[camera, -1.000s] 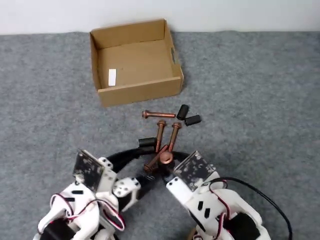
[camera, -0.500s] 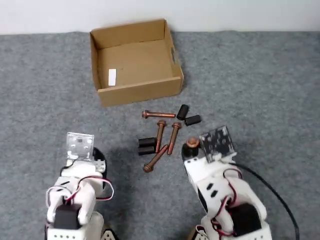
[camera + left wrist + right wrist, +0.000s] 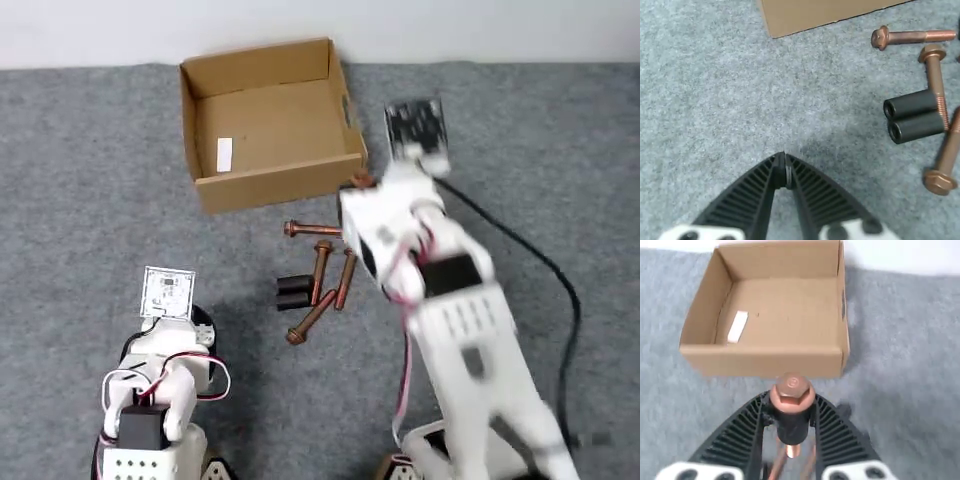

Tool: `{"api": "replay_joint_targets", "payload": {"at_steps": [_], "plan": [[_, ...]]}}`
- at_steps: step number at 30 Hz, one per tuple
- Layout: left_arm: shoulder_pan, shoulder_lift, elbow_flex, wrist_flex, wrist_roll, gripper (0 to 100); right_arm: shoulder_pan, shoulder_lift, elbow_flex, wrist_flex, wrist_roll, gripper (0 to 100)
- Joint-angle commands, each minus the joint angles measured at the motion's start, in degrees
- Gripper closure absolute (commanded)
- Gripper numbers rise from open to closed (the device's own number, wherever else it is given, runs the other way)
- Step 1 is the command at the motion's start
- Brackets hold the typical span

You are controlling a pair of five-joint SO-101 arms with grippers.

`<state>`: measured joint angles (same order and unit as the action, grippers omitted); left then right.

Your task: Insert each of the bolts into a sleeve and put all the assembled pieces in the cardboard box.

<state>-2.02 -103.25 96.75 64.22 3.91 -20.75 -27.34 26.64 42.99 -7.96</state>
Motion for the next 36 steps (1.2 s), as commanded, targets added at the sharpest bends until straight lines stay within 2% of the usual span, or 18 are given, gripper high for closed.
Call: {"api": "replay_joint_targets", "payload": {"at_steps": [1, 4, 17, 21, 25, 30, 36], "plan": [[-0.1, -0.2, -0.3, -2.0, 2.9, 100, 0.6, 11.6, -13.0, -6.9, -0.6, 99.0], [-0.1, -0.2, -0.3, -1.9, 5.7, 99, 0.6, 20.6, -21.3, -8.7, -0.4, 99.0], [-0.1, -0.2, -0.3, -2.0, 5.8, 99, 0.4, 57.1, -59.9, -8.7, -0.3, 99.0], [-0.1, -0.2, -0.3, -2.0, 5.8, 99, 0.3, 65.1, -67.2, -7.5, -0.2, 99.0], [-0.1, -0.2, -0.3, -2.0, 5.8, 99, -0.4, 70.3, -72.0, -1.1, 2.6, 97.4], [-0.3, -0.1, -0.3, -1.9, 5.8, 99, -2.6, 71.3, -74.8, 9.1, 2.7, 85.2], [-0.3, -0.1, -0.3, -1.9, 5.9, 99, -2.8, 70.6, -75.1, 11.6, 2.7, 85.1]]}}
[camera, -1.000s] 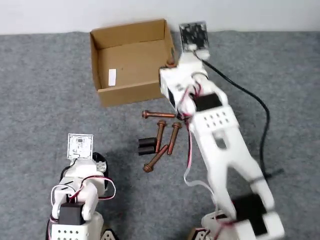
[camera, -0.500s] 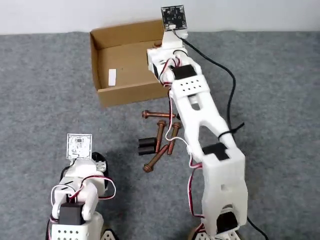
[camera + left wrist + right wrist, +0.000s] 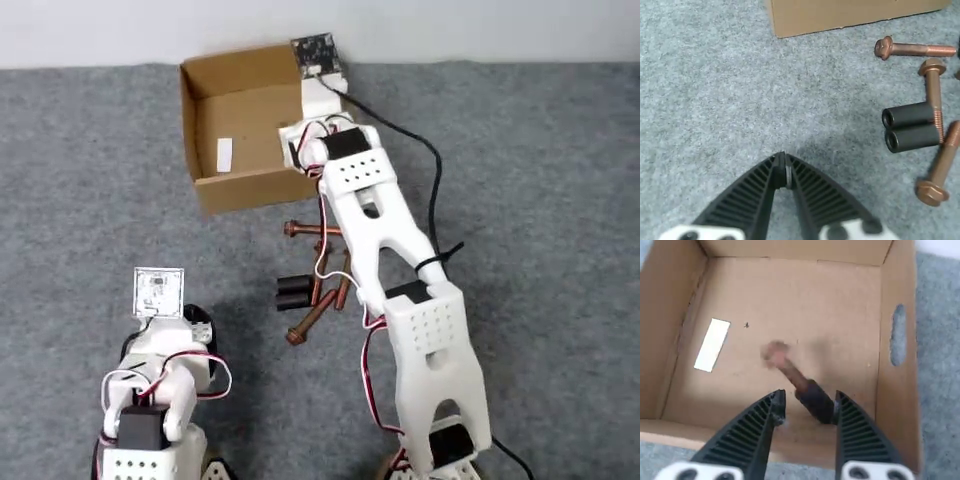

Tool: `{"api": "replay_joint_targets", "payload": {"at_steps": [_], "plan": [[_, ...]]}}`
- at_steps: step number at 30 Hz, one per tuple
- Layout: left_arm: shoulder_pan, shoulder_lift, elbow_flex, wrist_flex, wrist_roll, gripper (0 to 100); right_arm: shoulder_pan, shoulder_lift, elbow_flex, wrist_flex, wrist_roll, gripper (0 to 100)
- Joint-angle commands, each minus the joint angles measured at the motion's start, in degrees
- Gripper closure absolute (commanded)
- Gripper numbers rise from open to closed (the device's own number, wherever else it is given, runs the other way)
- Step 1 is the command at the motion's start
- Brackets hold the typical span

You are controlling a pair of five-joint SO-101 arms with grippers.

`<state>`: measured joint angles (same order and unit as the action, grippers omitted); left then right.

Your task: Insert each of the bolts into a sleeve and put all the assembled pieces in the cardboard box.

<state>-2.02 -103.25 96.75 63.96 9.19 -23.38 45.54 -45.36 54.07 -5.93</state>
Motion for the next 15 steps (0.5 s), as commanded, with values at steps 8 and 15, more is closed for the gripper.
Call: {"api": "replay_joint_targets", "payload": {"at_steps": [8, 15], "plan": [[-0.3, -0.1, -0.3, -1.7, 0.6, 99, 0.0, -7.8, -7.1, 11.3, 0.8, 99.2], [-0.4, -0.1, -0.3, -1.7, 0.6, 99, 0.8, -13.0, -7.3, 28.9, 1.1, 97.4]]}}
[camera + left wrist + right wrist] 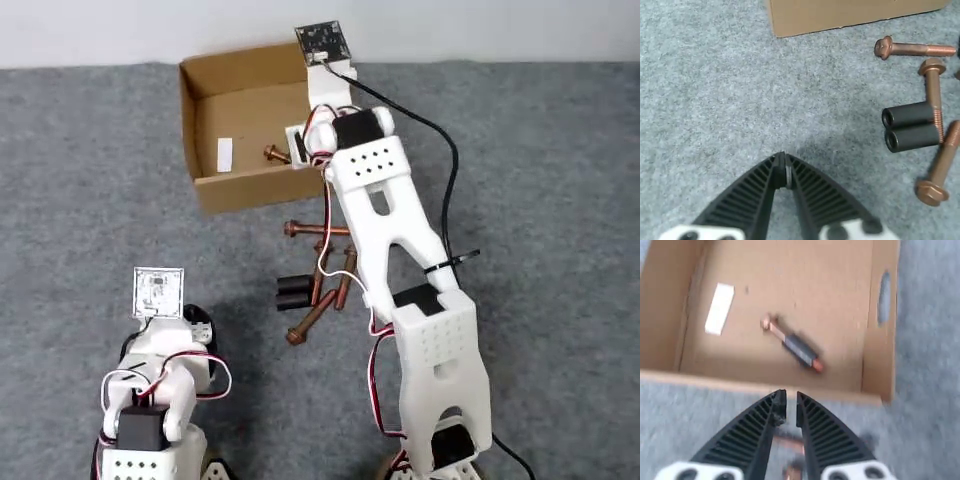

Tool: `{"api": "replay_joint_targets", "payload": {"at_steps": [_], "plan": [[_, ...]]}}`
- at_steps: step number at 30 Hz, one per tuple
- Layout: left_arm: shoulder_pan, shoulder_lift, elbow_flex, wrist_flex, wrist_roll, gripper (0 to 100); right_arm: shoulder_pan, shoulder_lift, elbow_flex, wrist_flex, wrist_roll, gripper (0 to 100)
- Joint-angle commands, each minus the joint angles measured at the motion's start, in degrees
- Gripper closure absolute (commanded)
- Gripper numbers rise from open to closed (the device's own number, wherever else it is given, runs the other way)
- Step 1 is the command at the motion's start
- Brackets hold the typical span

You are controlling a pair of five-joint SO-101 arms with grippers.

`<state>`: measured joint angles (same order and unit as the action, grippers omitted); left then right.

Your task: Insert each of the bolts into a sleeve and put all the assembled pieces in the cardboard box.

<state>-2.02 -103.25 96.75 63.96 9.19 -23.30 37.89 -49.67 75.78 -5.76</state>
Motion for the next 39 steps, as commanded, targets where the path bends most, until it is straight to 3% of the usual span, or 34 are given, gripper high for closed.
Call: {"api": "replay_joint_targets", "payload": {"at_steps": [1, 7, 12, 17, 19, 29, 39], "plan": [[-0.4, -0.1, -0.3, -1.6, 0.6, 99, 0.7, -5.9, -3.0, 10.0, 1.2, 97.4], [-0.4, -0.1, -0.3, -1.4, 0.6, 99, 1.2, -7.6, -3.2, 23.7, 16.1, 96.9], [-0.5, -0.1, -0.3, -1.4, 0.6, 99, 4.5, -8.1, -2.9, 27.0, 27.9, 96.7], [-0.5, -0.1, -0.2, -1.6, 0.6, 99, 10.9, -7.8, -1.3, 27.0, 40.6, 80.9], [-0.5, -0.1, -0.2, -1.6, 0.6, 99, 12.4, -7.9, 1.3, 27.0, 43.6, 76.5], [-0.5, -0.1, -0.2, -1.7, 0.6, 99, 11.9, -7.8, 9.9, 27.0, 57.8, 78.4], [-0.5, -0.1, -0.2, -2.3, 0.6, 99, 10.1, -2.0, 10.8, 26.3, 62.1, 78.3]]}}
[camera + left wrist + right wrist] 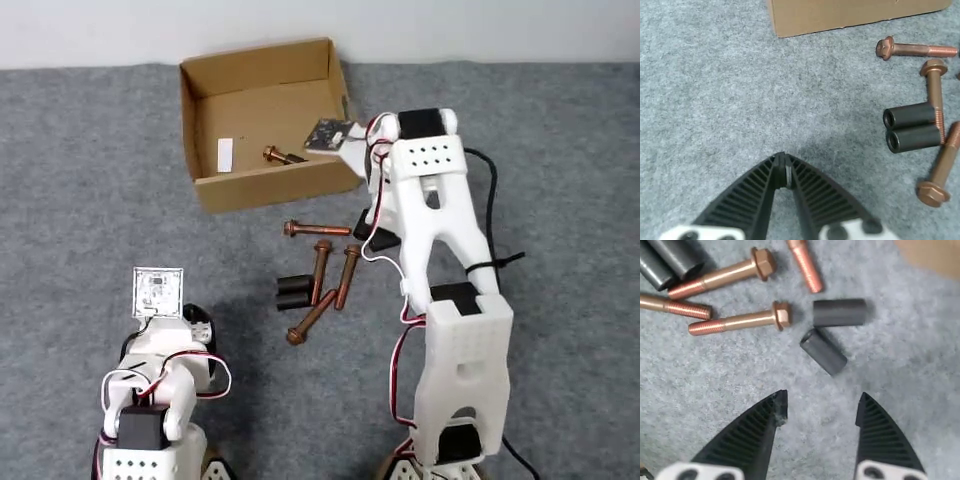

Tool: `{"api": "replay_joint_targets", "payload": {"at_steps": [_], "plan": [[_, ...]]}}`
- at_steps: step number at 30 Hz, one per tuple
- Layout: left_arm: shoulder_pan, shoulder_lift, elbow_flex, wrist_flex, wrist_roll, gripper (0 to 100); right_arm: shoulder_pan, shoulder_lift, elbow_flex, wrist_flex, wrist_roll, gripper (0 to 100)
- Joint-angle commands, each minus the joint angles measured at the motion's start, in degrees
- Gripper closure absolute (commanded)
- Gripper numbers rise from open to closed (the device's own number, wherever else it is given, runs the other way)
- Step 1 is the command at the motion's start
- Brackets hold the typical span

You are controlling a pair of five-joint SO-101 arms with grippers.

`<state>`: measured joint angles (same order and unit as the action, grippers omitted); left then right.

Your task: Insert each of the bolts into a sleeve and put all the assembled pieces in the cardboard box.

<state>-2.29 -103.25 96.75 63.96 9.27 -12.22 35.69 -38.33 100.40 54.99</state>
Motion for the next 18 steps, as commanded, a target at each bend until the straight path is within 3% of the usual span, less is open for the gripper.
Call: {"api": "replay_joint_targets", "payload": {"at_steps": [1, 15, 18], "plan": [[-0.3, -0.1, -0.2, -2.3, 0.5, 99, -1.3, 0.9, -0.5, 1.2, 1.3, 78.3], [-1.4, -0.1, -0.2, -2.4, 0.5, 99, -1.2, 12.4, -0.6, -7.8, 1.2, 78.7], [-1.4, -0.1, -0.2, -2.4, 0.5, 99, -1.4, 13.6, -0.6, -8.1, 1.2, 85.2]]}}
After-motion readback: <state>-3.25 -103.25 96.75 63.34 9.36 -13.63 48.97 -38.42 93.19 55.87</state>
